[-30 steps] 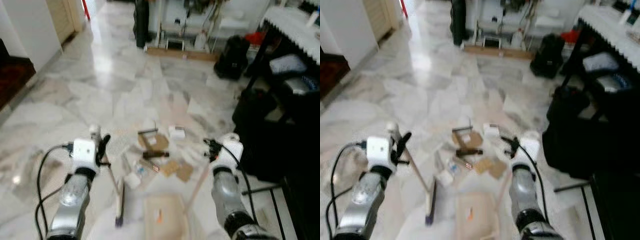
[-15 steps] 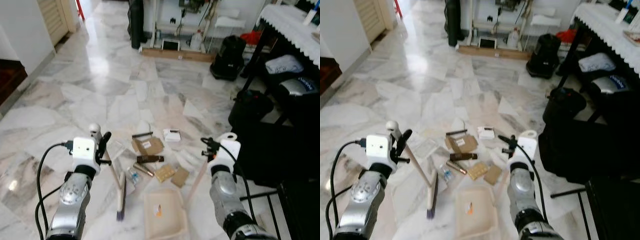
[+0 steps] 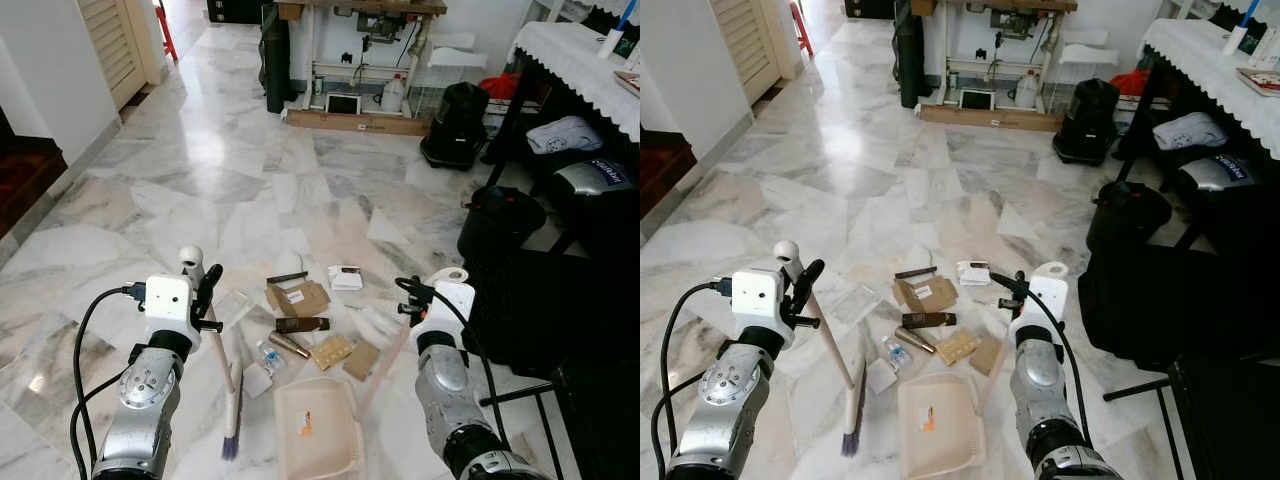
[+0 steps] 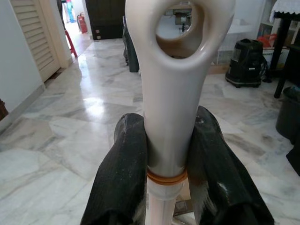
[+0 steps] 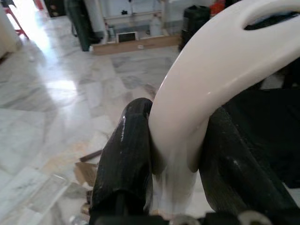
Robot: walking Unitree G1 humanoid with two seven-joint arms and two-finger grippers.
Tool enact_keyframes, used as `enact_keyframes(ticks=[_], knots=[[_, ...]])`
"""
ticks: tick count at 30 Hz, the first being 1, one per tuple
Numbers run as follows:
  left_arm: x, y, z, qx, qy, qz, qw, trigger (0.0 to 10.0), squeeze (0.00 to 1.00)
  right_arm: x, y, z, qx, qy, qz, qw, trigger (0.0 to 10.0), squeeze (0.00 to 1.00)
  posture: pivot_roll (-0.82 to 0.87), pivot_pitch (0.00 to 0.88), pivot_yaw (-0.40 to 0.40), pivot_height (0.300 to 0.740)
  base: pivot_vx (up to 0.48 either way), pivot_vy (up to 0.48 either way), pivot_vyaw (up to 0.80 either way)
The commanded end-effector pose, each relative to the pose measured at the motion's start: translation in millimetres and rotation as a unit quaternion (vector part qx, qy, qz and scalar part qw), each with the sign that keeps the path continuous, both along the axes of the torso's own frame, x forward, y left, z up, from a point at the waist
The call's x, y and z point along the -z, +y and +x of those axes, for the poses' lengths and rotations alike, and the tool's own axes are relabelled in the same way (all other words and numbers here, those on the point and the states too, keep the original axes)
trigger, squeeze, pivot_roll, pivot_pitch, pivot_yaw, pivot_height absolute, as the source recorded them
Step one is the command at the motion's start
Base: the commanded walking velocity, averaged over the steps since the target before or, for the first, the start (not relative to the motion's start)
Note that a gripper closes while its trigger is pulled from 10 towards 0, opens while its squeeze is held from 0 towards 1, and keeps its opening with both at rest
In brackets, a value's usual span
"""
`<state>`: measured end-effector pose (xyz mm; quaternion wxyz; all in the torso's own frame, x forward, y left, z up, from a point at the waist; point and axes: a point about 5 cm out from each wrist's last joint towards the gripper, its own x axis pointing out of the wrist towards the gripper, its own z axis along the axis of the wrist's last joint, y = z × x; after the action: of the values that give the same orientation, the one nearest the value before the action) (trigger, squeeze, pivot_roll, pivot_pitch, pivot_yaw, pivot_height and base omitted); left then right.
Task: Sweep floor
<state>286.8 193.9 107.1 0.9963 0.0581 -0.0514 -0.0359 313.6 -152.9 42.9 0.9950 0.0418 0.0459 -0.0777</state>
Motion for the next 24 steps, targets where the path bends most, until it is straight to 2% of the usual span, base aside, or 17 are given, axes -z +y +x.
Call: enact_keyframes(ticks=[1,8,17,24], knots=[[-6,-4.4,4.3,0.011,-0.019,0.004,1.000,10.0,0.00,-11,-9.2,2.5,0.011,-0.034,-0.014,0.999,10.0,0.00,0.12,0.000,-0.044,0.740,0.000,0.000,0.00],[-10,-9.7,17.3,0.028,-0.018,0.004,0.999,10.0,0.00,-11,-30.1,-1.9,0.035,-0.036,-0.034,0.998,10.0,0.00,0.08,0.000,-0.017,0.740,0.000,0.000,0.00],[-8,-33.0,31.1,0.068,-0.010,-0.005,0.998,10.0,0.00,-25,-48.1,1.9,0.055,-0.066,-0.054,0.995,10.0,0.00,0.01,0.000,0.043,0.740,0.000,0.000,0.00],[-6,-38.4,39.0,0.089,-0.004,0.003,0.996,10.0,0.00,-23,-61.0,-9.4,0.081,-0.073,-0.063,0.992,10.0,0.00,-0.03,0.000,0.072,0.740,0.000,0.000,0.00]])
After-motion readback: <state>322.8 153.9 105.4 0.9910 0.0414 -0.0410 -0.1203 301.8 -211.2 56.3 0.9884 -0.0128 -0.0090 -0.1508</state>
